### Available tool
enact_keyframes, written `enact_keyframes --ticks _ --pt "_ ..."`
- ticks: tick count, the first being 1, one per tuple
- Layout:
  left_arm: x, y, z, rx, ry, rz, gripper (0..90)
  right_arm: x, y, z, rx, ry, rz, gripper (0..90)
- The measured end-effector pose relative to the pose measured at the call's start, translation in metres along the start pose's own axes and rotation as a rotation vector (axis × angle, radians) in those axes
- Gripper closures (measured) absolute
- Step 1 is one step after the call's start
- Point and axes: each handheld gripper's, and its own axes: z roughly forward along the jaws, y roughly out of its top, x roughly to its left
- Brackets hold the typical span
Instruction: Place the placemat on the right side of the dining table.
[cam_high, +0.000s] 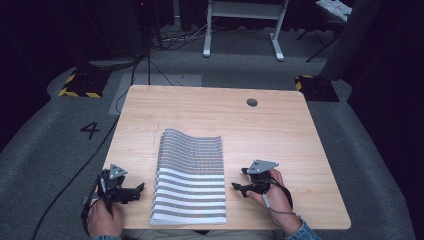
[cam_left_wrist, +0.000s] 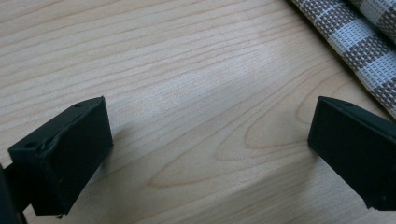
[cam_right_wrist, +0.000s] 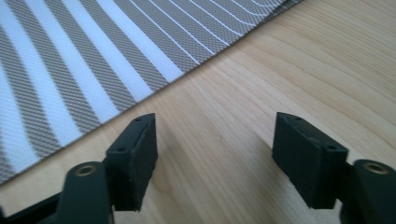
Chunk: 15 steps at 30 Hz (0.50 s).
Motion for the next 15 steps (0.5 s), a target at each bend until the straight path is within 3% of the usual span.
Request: enact_keyframes --ticks 7,8,13,15 --pt "0.002 0.0 0.0 0.005 -0.01 0.017 0.0 0.009 0.02 -0.011 -0.027 0.051 -0.016 36.5" --pt "0.002 0.0 0.0 0.004 -0.01 0.017 0.0 0.011 0.028 -0.012 -0.018 0.07 -0.042 38.4" --pt "0.002 0.0 0.0 0.003 -0.009 0.014 0.0 0.021 0.045 -0.012 -0.019 0.12 -0.065 41.1" --pt "0.002 0.0 0.0 0.004 -0.009 0.013 0.0 0.029 0.06 -0.007 -0.003 0.142 -0.103 40.1"
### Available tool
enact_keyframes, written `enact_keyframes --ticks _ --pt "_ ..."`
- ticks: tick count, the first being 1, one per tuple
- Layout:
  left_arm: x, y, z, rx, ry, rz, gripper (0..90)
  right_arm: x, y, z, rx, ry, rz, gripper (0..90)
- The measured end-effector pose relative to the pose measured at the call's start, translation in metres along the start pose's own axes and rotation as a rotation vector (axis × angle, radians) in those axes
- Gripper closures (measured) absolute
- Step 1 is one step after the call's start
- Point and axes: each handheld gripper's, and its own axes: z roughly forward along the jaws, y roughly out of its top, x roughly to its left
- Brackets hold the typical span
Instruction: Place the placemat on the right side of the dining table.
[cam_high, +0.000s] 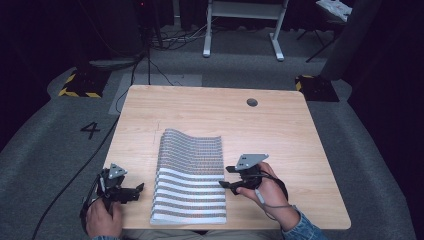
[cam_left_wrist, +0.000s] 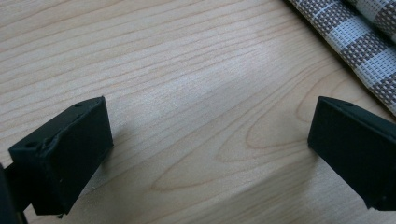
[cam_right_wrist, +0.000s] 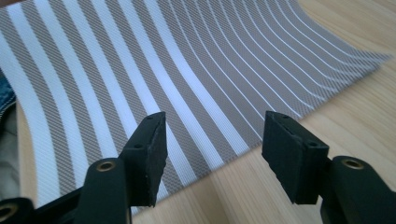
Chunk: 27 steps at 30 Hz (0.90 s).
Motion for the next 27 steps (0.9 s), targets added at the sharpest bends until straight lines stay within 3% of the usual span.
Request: enact_keyframes --ticks 1,4,7,14,16,17,20,24,25,26,27 --pt "0.0 0.0 0.0 -0.001 -0.001 0.0 0.0 0.001 0.006 0.004 0.005 0.008 -0.027 39.2" --pt "0.0 0.0 0.0 0.0 0.0 0.0 0.0 0.005 0.019 0.012 0.031 0.03 -0.036 37.1" --pt "0.0 0.0 0.0 0.003 -0.001 -0.002 0.0 0.013 0.049 0.033 0.018 0.06 -0.083 34.1" --pt "-0.005 -0.002 -0.001 -0.003 0.028 -0.035 0.0 0.03 0.085 0.06 0.013 0.117 -0.054 34.4" --pt "-0.005 -0.002 -0.001 -0.004 0.029 -0.038 0.0 0.039 0.098 0.075 0.031 0.115 -0.063 33.0" --pt "-0.006 -0.002 -0.001 -0.005 0.03 -0.039 0.0 0.04 0.103 0.08 0.021 0.111 -0.091 32.0" --pt "-0.006 -0.002 -0.001 -0.005 0.03 -0.039 0.0 0.044 0.111 0.091 0.017 0.092 -0.117 29.1" --pt "-0.006 -0.002 -0.001 -0.005 0.03 -0.039 0.0 0.049 0.123 0.111 0.022 0.067 -0.112 23.7" --pt "-0.006 -0.002 -0.001 -0.007 0.032 -0.04 0.0 0.05 0.127 0.123 0.036 0.047 -0.108 21.4" --pt "-0.006 -0.002 -0.001 -0.007 0.032 -0.04 0.0 0.05 0.127 0.123 0.036 0.047 -0.108 21.4" --pt "-0.006 -0.002 -0.001 -0.005 0.03 -0.039 0.0 0.053 0.129 0.131 0.039 0.046 -0.072 21.4"
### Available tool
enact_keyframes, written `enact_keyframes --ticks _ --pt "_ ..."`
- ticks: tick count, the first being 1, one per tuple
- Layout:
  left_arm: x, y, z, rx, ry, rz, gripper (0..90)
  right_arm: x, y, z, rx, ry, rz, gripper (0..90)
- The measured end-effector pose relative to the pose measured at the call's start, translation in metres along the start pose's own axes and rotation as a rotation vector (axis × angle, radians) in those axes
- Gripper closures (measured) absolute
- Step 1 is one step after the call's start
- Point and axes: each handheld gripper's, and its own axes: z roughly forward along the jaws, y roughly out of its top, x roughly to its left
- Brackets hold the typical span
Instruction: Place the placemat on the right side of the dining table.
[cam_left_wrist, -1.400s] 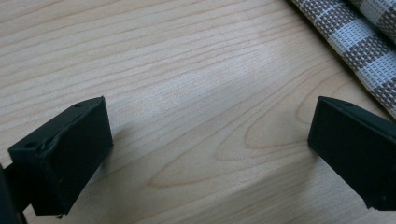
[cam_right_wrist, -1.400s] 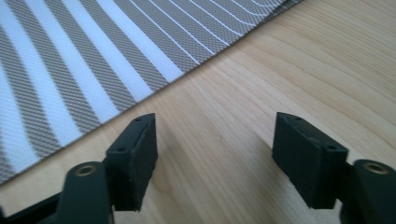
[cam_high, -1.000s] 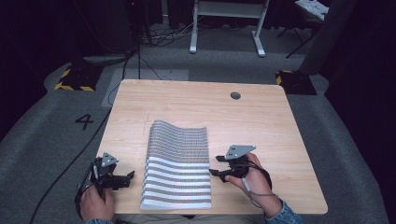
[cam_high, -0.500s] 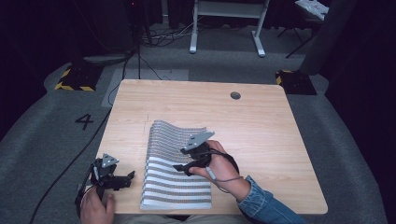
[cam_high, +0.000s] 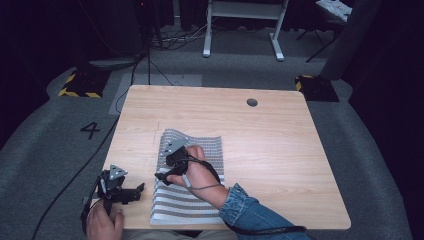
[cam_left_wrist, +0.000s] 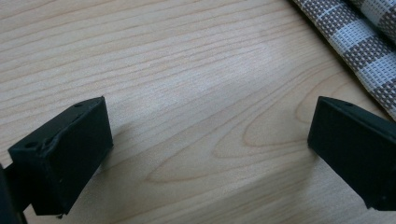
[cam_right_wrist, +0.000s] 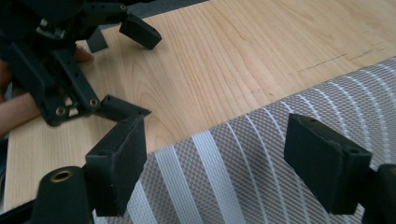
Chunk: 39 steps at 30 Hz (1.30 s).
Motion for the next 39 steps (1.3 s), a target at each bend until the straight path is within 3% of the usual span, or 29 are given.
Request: enact_keyframes --ticks 3,4,5,8,13,14,16,17,20,21,22,23,24,29,30,31,33,36,37,38,39 --pt "0.0 0.0 0.0 0.0 0.0 0.0 0.0 0.001 0.001 0.007 0.017 -0.013 0.021 19.5" --pt "0.0 0.0 0.0 0.0 0.0 0.0 0.0 0.001 0.0 0.015 0.048 -0.051 0.032 17.6" --pt "0.0 0.0 0.0 0.0 0.0 0.0 0.0 0.001 0.0 0.015 0.048 -0.051 0.032 17.6" --pt "0.0 0.0 0.0 0.0 0.0 0.0 0.0 0.002 -0.002 0.025 0.079 -0.058 0.094 15.3" --pt "0.0 0.0 0.0 0.0 0.0 -0.001 0.0 0.002 -0.006 0.033 0.098 -0.049 0.139 17.4" --pt "0.0 0.0 0.0 0.0 0.0 0.0 0.0 0.001 -0.008 0.033 0.095 -0.031 0.162 27.7" --pt "0.0 0.0 0.0 0.0 0.0 0.0 0.0 0.0 -0.008 0.03 0.111 0.024 0.162 39.4" --pt "0.0 0.0 0.0 0.0 0.0 0.0 0.0 0.0 -0.008 0.029 0.116 0.03 0.156 48.0" --pt "0.0 0.0 0.0 0.0 0.0 0.0 0.0 -0.001 -0.006 0.027 0.133 0.067 0.154 61.6" --pt "0.0 0.0 0.0 0.0 0.0 -0.001 0.0 -0.001 -0.006 0.027 0.133 0.067 0.154 61.6" --pt "0.0 0.0 0.0 0.0 0.0 -0.001 0.0 -0.001 -0.007 0.027 0.15 0.083 0.153 69.0" --pt "0.0 0.0 0.0 0.0 0.0 -0.001 0.0 -0.001 -0.007 0.027 0.15 0.083 0.153 69.0" --pt "0.0 0.0 0.0 0.0 0.0 0.0 0.0 -0.004 -0.008 0.028 0.158 0.098 0.138 78.1" --pt "0.0 0.0 0.0 0.0 0.0 -0.001 0.0 -0.006 -0.01 0.025 0.188 0.111 0.148 87.1" --pt "0.0 0.0 0.0 0.001 0.0 0.0 0.0 -0.005 -0.01 0.023 0.177 0.112 0.157 87.5" --pt "0.0 0.0 0.0 0.001 -0.004 0.003 0.0 -0.007 -0.009 0.021 0.151 0.114 0.126 87.8" --pt "0.001 0.0 -0.001 0.003 -0.002 0.007 0.0 -0.006 -0.008 0.016 0.156 0.103 0.117 88.0" --pt "0.002 -0.001 -0.001 0.004 -0.015 0.02 0.0 -0.007 -0.005 -0.006 0.132 0.101 0.127 88.2" --pt "0.002 -0.001 -0.001 0.004 -0.015 0.02 0.0 -0.007 -0.005 -0.006 0.132 0.101 0.127 88.2" --pt "0.004 -0.001 -0.002 0.006 -0.029 0.041 0.0 -0.011 -0.004 -0.018 0.095 0.101 0.114 88.2" --pt "0.004 -0.001 -0.002 0.006 -0.029 0.041 0.0 -0.011 -0.004 -0.018 0.095 0.101 0.114 88.2"
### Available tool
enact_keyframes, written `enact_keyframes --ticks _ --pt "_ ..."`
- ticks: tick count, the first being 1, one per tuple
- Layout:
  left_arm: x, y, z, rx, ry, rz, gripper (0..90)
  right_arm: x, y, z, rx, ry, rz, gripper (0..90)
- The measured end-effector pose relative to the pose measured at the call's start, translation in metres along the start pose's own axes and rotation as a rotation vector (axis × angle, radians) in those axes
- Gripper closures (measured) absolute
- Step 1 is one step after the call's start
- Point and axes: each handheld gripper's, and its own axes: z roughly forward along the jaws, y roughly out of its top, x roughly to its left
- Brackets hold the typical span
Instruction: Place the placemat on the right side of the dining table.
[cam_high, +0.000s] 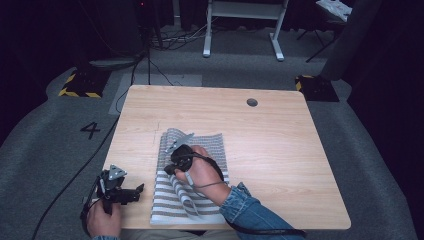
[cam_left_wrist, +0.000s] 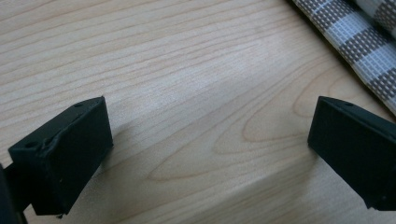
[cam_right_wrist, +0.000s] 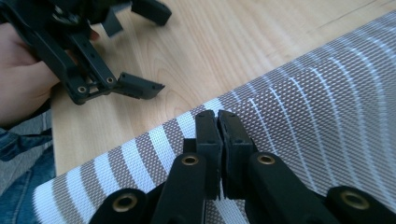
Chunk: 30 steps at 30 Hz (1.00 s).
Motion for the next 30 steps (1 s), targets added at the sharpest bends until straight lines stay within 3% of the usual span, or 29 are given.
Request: enact_keyframes --ticks 2,3,4,6,8,9,14,23,24,25,26,30 --pt "0.001 0.0 0.0 -0.001 -0.012 0.007 0.0 -0.003 -0.001 -0.018 -0.022 -0.012 0.013 88.1" --pt "0.001 0.0 0.0 -0.003 -0.005 0.008 0.0 -0.007 -0.003 -0.032 -0.06 -0.021 -0.005 88.1" --pt "0.001 0.0 0.0 -0.003 -0.005 0.008 0.0 -0.007 -0.003 -0.032 -0.06 -0.021 -0.005 88.1" --pt "0.001 0.0 0.0 -0.003 -0.006 0.008 0.0 -0.012 -0.005 -0.05 -0.084 -0.037 -0.018 88.1" --pt "0.001 0.0 0.0 -0.002 -0.006 0.008 0.0 -0.012 -0.007 -0.065 -0.092 -0.054 0.009 88.2" --pt "0.001 0.0 0.0 -0.003 -0.006 0.009 0.0 -0.015 -0.009 -0.08 -0.105 -0.076 0.005 88.2" --pt "0.001 0.001 0.001 -0.003 -0.01 0.01 0.0 -0.023 -0.015 -0.118 -0.131 -0.124 0.008 88.3" --pt "0.001 0.001 0.001 -0.003 -0.011 0.01 0.0 -0.044 -0.027 -0.178 -0.221 -0.191 0.044 88.3" --pt "0.001 0.001 0.001 -0.003 -0.011 0.01 0.0 -0.044 -0.027 -0.178 -0.221 -0.191 0.044 88.3" --pt "0.001 0.001 0.001 -0.002 -0.011 0.01 0.0 -0.051 -0.03 -0.191 -0.24 -0.22 0.052 88.4" --pt "0.001 0.001 0.001 -0.002 -0.011 0.01 0.0 -0.051 -0.03 -0.191 -0.24 -0.22 0.052 88.4" --pt "0.001 0.001 0.002 -0.005 -0.011 0.012 0.0 -0.066 -0.037 -0.219 -0.26 -0.293 0.066 88.5"
